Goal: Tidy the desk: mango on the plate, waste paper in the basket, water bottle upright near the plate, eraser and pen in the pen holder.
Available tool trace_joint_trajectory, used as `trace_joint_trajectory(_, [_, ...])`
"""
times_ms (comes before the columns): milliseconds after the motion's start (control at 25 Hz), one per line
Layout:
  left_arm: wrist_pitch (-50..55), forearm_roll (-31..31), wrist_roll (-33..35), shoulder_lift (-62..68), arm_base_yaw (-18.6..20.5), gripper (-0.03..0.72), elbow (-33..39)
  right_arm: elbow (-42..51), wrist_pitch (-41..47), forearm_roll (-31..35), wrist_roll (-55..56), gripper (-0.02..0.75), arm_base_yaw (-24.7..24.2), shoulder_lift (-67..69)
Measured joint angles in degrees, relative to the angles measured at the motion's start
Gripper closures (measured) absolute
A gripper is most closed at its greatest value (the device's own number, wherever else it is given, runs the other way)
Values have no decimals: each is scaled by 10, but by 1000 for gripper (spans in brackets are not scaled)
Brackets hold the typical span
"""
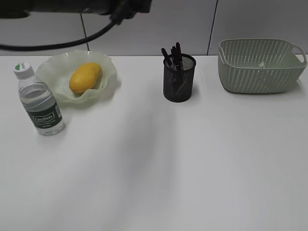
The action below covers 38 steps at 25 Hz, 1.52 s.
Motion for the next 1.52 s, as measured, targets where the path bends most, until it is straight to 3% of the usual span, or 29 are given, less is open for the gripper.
trace_joint_trajectory(160, [105, 68, -18, -118, 3, 400, 149, 0, 0, 0, 0, 337, 0, 0])
trace_joint_trajectory(240, [169, 158, -101, -143, 11, 441, 189, 0, 0, 0, 0, 350, 0, 0])
trace_joint_trajectory(320, [236, 323, -265, -152, 35, 465, 206, 0, 0, 0, 0, 357, 0, 0])
trace_joint_trajectory(480, [364, 716, -670, -166, 76, 477, 214, 0, 0, 0, 0, 360, 0, 0])
trace_joint_trajectory(600, [404, 877, -861, -228, 91, 479, 237, 0, 0, 0, 0, 360, 0, 0])
trace_joint_trajectory(760, [415, 913, -934, -389, 96, 479, 312, 0, 0, 0, 0, 363, 0, 0])
trace_joint_trajectory(960, [505, 951, -940, -609, 96, 482, 383, 0, 0, 0, 0, 364, 0, 0])
trace_joint_trajectory(1160, [530, 955, -940, -785, 96, 482, 394, 0, 0, 0, 0, 364, 0, 0])
trace_joint_trajectory(1520, [617, 914, -941, -892, 96, 484, 403, 0, 0, 0, 0, 364, 0, 0])
